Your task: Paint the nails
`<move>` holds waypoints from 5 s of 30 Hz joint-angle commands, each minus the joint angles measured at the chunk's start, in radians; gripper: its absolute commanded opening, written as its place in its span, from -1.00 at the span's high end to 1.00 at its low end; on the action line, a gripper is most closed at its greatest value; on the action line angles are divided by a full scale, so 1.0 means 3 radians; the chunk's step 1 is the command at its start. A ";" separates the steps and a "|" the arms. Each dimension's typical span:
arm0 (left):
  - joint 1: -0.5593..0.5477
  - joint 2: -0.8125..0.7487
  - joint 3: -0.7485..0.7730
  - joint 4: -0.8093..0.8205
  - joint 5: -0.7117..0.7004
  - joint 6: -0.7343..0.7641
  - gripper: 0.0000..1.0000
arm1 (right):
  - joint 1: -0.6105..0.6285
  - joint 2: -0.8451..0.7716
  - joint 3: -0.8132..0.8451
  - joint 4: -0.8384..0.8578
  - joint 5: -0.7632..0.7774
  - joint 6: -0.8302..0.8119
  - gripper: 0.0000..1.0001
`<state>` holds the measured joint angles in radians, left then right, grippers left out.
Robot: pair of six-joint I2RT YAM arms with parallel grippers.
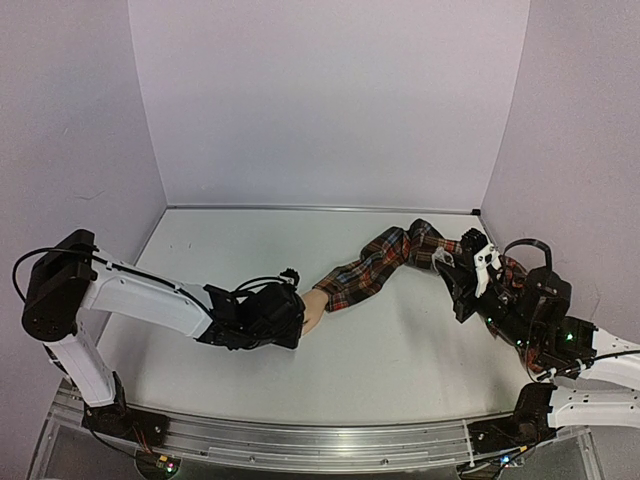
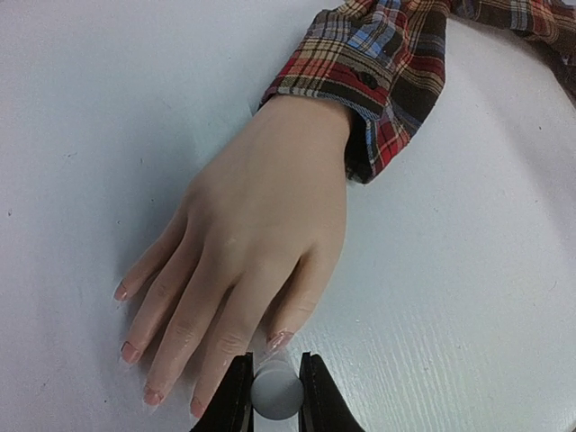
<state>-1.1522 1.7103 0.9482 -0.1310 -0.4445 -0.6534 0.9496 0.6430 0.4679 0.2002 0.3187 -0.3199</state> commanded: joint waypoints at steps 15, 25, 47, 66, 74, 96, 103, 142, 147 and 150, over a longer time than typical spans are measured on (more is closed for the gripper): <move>0.0070 0.0194 0.0308 0.0070 0.0022 0.0110 1.00 | -0.0047 -0.0087 0.0010 0.0089 -0.0021 0.0038 1.00; 0.0068 0.0200 0.0197 0.0089 0.0051 0.0033 1.00 | -0.0049 -0.0081 0.0010 0.0089 -0.0025 0.0038 1.00; 0.0099 0.0286 0.0188 0.0048 0.0032 0.0051 1.00 | -0.0052 -0.0062 0.0025 0.0089 -0.0034 0.0033 1.00; 0.0113 0.0310 0.0156 0.0059 -0.0010 0.0023 1.00 | -0.0057 -0.0054 0.0020 0.0089 -0.0038 0.0038 1.00; 0.0115 0.0297 0.0115 0.0049 -0.0008 -0.0015 1.00 | -0.0059 -0.0061 0.0015 0.0089 -0.0035 0.0043 1.00; 0.0113 0.0254 0.0030 0.0008 -0.0006 -0.0082 1.00 | -0.0062 -0.0052 0.0020 0.0089 -0.0047 0.0047 1.00; 0.0097 0.0140 0.0000 -0.0050 0.0008 -0.0113 1.00 | -0.0062 -0.0057 0.0019 0.0089 -0.0048 0.0051 1.00; 0.0123 0.0348 0.0298 0.0111 0.0122 0.0132 1.00 | -0.0065 -0.0062 0.0024 0.0084 -0.0038 0.0043 1.00; 0.0126 0.0379 0.0304 0.0140 0.0144 0.0142 1.00 | -0.0066 -0.0053 0.0022 0.0085 -0.0036 0.0038 1.00; 0.0125 0.0384 0.0315 0.0143 0.0130 0.0156 1.00 | -0.0066 -0.0047 0.0029 0.0084 -0.0035 0.0038 1.00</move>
<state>-1.1202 1.8095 0.9980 -0.1217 -0.4118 -0.6249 0.9421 0.6445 0.4679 0.2005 0.3119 -0.3126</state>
